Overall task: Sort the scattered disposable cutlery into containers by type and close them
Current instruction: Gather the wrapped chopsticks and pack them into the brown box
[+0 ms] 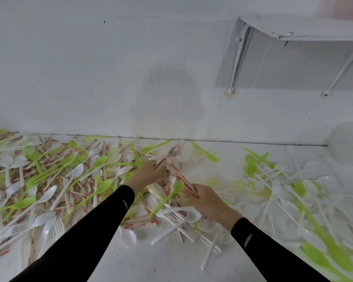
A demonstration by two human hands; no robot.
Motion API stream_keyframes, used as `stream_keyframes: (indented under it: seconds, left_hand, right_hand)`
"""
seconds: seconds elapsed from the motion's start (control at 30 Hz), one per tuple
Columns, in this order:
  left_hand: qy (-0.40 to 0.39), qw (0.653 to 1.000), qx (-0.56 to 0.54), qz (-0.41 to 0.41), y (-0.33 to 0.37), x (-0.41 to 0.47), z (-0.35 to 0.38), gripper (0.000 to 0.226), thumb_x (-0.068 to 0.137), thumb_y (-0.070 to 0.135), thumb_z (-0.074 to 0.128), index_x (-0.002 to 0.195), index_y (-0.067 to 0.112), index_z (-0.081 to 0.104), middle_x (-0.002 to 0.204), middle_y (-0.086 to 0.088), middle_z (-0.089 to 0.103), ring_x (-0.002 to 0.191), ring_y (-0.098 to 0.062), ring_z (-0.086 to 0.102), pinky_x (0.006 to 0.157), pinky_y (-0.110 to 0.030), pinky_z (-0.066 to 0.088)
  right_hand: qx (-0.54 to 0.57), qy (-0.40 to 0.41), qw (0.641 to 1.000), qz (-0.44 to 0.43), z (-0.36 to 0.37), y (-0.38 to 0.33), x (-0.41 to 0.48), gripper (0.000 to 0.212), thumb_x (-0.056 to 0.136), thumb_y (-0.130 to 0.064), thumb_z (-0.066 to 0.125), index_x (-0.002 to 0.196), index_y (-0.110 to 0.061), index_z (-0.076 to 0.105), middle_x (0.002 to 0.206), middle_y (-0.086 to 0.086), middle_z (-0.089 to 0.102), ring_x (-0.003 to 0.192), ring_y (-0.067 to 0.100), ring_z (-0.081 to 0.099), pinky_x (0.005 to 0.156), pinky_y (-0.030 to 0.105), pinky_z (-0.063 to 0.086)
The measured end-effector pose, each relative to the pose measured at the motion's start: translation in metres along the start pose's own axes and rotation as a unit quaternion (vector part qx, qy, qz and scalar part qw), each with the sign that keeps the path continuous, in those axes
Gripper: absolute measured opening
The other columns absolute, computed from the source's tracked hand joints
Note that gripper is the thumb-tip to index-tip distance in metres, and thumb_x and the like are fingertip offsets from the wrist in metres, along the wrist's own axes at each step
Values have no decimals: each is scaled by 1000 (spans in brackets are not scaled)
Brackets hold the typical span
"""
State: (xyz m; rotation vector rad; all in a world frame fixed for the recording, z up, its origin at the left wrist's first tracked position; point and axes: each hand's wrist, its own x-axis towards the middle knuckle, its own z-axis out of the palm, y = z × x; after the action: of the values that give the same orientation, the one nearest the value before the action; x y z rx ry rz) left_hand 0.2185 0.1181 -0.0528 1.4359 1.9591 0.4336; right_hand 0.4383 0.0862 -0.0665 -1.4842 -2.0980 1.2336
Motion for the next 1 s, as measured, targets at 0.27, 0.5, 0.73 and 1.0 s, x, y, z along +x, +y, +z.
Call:
stream_keyframes:
  seconds: [0.27,0.5,0.73,1.0]
  left_hand:
    - [2,997,38,65,-44,-66,-24,15,97,25,57,100,10,61,83,-2,64,65,-10,56,56,-14,42]
    - [10,989,128,79,-84,-107,-13,20,82,35,75,91,20,68,80,7,62,71,-7,56,56,-13,37]
    - [45,969,219,108,-107,-122,8,30,90,49,60,98,20,62,87,12,50,88,-14,56,73,-30,46]
    - [46,960,244,131,-115,-126,16,36,94,52,47,114,25,64,110,7,61,101,-18,62,77,-37,54]
  right_hand:
    - [-62,47,997,7,-3,-1,14,12,95,-23,50,98,-15,59,92,4,58,77,23,58,63,30,42]
    - [-139,128,982,28,-10,2,6,22,97,-20,50,111,-9,63,99,8,59,84,27,59,68,32,44]
    - [-171,48,977,-115,48,-3,-29,29,95,-20,53,124,-20,58,122,-9,57,94,22,64,75,34,50]
    - [-367,-37,910,-189,51,-6,-20,41,101,-39,43,141,-29,43,141,-13,41,98,21,62,72,34,52]
